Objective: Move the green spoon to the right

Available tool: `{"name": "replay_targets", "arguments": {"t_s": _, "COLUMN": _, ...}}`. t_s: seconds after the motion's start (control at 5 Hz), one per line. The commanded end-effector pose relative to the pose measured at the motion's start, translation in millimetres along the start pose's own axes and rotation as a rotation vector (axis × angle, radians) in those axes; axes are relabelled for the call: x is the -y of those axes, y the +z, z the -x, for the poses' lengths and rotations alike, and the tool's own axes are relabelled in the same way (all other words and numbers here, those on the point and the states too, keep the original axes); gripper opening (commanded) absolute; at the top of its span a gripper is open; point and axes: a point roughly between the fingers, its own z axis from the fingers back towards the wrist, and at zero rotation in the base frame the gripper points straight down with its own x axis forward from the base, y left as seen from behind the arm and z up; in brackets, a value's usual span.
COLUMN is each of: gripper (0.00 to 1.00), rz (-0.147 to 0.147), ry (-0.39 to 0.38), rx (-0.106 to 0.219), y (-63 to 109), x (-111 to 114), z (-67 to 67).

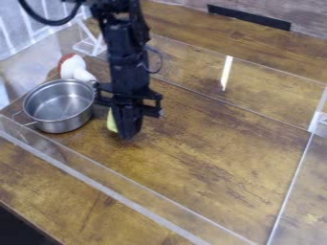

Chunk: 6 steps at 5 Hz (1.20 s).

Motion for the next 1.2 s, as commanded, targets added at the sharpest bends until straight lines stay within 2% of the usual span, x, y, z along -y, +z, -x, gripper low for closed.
{"name": "replay_targets", "arguments": {"t_s": 0.0, "gripper": 0.0, "rz": 0.018, "ry": 0.008, "rx": 0.09, "y": 21.2, "x": -11, "z": 2.6}}
{"name": "replay_targets", "arguments": {"t_s": 0.2, "gripper": 1.0, "rz": 0.02, "ry": -0.006, "rx": 0.087, "y": 13.7, "x": -18, "z": 4.8}}
{"name": "replay_targets", "arguments": {"t_s": 0.4, "gripper": 0.0, "rz": 0.027, "ry": -0.028, "rx": 0.098, "y": 32.3, "x": -11, "z": 2.0}}
{"name": "replay_targets", "arguments": {"t_s": 0.8, "gripper": 0.0, "rz": 0.061, "ry": -0.091, "rx": 0.128, "y": 71.8, "x": 47, "z": -8.4}}
{"name": "replay_targets", "arguments": {"t_s": 1.0, "gripper": 0.0, "rz": 0.08, "ry": -0.154, "rx": 0.118, "y": 76.3, "x": 75, "z": -15.9}}
